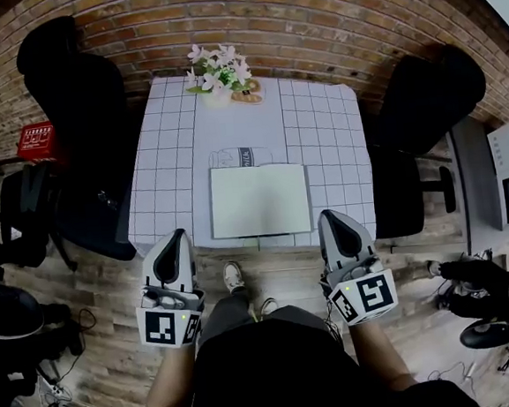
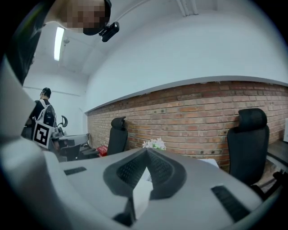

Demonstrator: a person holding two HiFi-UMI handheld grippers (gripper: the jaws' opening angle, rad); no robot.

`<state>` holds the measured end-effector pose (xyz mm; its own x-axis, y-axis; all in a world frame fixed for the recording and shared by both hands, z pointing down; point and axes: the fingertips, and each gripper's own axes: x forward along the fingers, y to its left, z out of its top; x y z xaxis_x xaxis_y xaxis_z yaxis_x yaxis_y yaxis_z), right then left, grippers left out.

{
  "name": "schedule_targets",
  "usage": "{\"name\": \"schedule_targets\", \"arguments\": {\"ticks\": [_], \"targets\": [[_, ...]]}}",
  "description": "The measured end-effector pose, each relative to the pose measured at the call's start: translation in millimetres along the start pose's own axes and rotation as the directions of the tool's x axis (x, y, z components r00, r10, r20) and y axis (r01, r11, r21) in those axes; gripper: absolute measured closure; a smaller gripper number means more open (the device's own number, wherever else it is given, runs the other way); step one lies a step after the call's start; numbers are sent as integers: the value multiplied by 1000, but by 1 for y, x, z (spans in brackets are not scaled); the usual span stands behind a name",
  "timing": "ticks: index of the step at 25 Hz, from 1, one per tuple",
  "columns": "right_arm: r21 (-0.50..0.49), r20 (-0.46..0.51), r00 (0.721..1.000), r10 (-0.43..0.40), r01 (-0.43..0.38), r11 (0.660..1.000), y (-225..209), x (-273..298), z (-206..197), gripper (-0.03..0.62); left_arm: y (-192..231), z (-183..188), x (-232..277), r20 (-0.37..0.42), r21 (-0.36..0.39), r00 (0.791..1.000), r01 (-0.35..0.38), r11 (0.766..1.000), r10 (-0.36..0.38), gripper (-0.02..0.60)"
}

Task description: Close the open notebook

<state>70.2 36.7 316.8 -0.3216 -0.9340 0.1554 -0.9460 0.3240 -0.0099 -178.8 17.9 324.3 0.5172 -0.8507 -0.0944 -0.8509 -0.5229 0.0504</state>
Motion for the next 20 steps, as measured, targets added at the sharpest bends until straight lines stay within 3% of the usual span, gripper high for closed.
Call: {"name": "schedule_targets", "arguments": {"ticks": [4, 10, 15, 20], "targets": [[-4, -13, 999, -33, 33, 999, -1, 21, 8, 580, 14, -9, 26, -15, -18, 998, 52, 998, -53, 557], [-4, -46, 998, -42, 42, 999, -14, 36, 4, 580, 20, -22, 49, -40, -55, 997, 60, 997, -62, 557], [-3, -38, 999, -23, 23, 1000, -33, 46, 3, 580, 20, -23, 65, -39, -59, 999, 15, 998, -18, 557], [14, -64, 998, -18, 19, 1000, -49, 55, -16, 580, 22, -39, 68, -92, -77, 996, -6, 997, -1, 557]]}}
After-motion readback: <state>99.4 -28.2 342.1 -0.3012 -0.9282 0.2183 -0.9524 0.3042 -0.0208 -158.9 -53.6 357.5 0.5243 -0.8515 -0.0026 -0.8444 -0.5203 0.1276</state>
